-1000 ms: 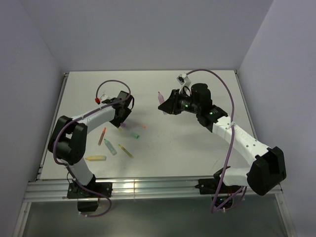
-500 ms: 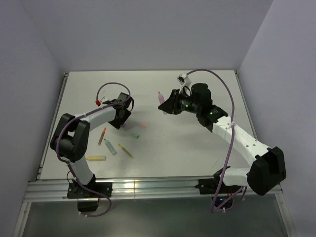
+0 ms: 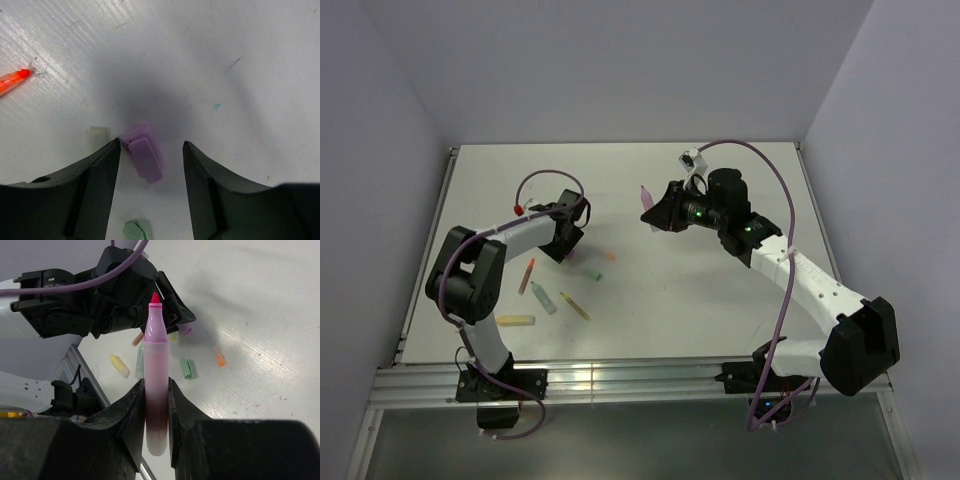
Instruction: Insert the pens into the pen caps
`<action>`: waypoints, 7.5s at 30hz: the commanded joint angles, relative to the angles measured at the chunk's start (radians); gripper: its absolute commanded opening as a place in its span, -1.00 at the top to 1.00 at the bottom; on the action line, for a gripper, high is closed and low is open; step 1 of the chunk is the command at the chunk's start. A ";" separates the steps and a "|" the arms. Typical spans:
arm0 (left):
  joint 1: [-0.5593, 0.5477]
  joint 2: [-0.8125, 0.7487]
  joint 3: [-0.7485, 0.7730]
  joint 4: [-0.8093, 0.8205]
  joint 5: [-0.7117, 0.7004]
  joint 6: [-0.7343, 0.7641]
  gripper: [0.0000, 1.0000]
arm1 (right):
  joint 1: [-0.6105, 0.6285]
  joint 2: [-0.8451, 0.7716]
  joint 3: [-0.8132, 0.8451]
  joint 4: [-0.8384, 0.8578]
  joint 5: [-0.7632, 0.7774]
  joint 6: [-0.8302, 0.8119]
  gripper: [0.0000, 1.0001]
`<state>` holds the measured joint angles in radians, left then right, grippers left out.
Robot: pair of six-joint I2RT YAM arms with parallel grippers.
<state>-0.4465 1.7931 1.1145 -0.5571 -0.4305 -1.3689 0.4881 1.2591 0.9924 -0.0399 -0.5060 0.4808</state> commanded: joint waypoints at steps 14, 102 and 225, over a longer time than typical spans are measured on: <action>0.005 0.094 0.067 -0.049 -0.011 0.028 0.06 | -0.014 0.006 0.006 0.011 -0.042 -0.010 1.00; -0.213 -0.363 0.370 0.045 0.179 0.330 0.99 | 0.087 0.120 0.048 0.121 -0.135 0.074 1.00; -0.449 -0.592 0.146 0.240 0.343 0.542 0.99 | 0.093 -0.112 0.124 0.156 0.087 -0.080 1.00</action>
<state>-0.8242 1.2095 1.2697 -0.2173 -0.2260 -0.8703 0.5919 1.1652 1.0218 -0.0139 -0.5495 0.4229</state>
